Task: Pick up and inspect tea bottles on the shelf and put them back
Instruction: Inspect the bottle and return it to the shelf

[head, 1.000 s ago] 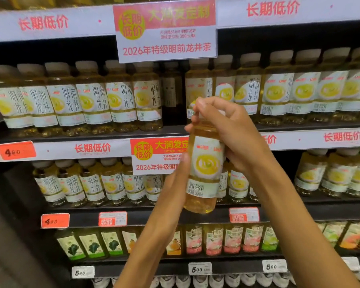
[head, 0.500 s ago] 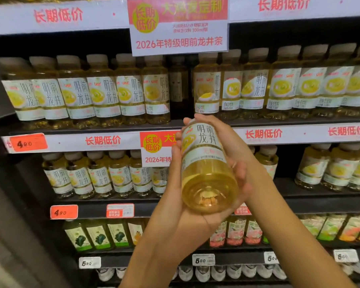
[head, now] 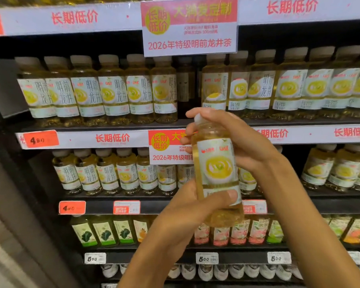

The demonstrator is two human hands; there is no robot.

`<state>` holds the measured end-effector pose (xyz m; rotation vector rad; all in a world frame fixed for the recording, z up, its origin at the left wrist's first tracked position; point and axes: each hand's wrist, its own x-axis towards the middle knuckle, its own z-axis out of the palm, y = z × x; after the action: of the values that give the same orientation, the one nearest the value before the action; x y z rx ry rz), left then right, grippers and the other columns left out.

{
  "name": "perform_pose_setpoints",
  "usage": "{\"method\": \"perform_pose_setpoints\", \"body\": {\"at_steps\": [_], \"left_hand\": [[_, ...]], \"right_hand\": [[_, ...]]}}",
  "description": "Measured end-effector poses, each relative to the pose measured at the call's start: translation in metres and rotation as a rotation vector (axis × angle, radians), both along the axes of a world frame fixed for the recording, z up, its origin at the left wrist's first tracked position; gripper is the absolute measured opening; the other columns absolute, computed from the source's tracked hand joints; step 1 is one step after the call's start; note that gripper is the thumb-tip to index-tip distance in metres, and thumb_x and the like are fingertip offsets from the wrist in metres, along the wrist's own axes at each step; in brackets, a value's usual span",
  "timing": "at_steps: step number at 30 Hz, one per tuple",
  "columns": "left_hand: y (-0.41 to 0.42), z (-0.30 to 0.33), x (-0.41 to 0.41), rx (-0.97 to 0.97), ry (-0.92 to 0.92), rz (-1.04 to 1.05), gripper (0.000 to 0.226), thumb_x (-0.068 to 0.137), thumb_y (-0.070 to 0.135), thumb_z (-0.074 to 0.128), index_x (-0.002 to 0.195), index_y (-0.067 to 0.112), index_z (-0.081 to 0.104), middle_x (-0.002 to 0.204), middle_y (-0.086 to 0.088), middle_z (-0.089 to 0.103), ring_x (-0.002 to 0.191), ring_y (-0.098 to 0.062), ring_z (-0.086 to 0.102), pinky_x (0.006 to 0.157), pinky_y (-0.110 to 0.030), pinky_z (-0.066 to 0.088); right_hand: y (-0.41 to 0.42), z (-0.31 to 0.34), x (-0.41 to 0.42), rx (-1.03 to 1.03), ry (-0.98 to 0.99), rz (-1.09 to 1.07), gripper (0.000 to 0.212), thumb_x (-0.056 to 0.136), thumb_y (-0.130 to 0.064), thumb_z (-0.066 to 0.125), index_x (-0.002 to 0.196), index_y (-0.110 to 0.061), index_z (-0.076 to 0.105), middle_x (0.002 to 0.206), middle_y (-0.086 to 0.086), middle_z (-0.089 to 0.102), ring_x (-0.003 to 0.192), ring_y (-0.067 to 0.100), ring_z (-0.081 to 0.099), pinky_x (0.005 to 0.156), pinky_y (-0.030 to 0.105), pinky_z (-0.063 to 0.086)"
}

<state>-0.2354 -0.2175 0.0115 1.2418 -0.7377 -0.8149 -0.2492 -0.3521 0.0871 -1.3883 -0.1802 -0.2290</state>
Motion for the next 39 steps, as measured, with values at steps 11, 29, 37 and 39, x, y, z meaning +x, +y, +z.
{"method": "perform_pose_setpoints", "body": {"at_steps": [11, 29, 37, 39], "left_hand": [[-0.007, -0.01, 0.022, 0.018, -0.471, 0.254, 0.049, 0.071, 0.018, 0.083, 0.107, 0.036, 0.054, 0.098, 0.025, 0.069, 0.091, 0.011, 0.064, 0.067, -0.003, 0.047], [-0.01, -0.005, 0.049, -0.136, -0.632, 0.274, 0.056, 0.06, 0.034, 0.088, 0.106, 0.039, 0.058, 0.102, 0.023, 0.069, 0.095, 0.003, 0.066, 0.072, -0.007, 0.05], [-0.005, -0.01, 0.037, -0.133, -0.434, 0.077, 0.069, 0.059, 0.066, 0.075, 0.114, 0.028, 0.057, 0.108, 0.01, 0.072, 0.101, -0.01, 0.068, 0.083, -0.023, 0.054], [-0.008, -0.01, 0.035, -0.169, -0.422, 0.181, 0.055, 0.071, 0.055, 0.071, 0.116, 0.03, 0.054, 0.11, 0.02, 0.069, 0.104, 0.0, 0.064, 0.081, -0.012, 0.05]], "right_hand": [[-0.003, -0.006, -0.007, -0.152, -0.466, -0.13, 0.016, 0.086, -0.021, 0.06, 0.1, -0.014, 0.058, 0.084, 0.0, 0.069, 0.086, 0.017, 0.066, 0.078, 0.03, 0.053], [-0.005, -0.002, -0.014, -0.355, -0.495, -0.015, 0.044, 0.078, -0.039, 0.07, 0.106, -0.007, 0.058, 0.104, 0.002, 0.065, 0.099, 0.023, 0.066, 0.083, 0.032, 0.051], [-0.006, -0.005, 0.001, -0.052, -0.375, -0.036, 0.022, 0.087, -0.019, 0.056, 0.106, -0.008, 0.058, 0.087, 0.003, 0.07, 0.082, 0.021, 0.068, 0.075, 0.033, 0.054], [-0.006, -0.004, 0.001, -0.075, -0.387, -0.175, 0.023, 0.088, -0.023, 0.055, 0.106, -0.01, 0.059, 0.088, 0.001, 0.071, 0.085, 0.019, 0.069, 0.076, 0.031, 0.055]]}}
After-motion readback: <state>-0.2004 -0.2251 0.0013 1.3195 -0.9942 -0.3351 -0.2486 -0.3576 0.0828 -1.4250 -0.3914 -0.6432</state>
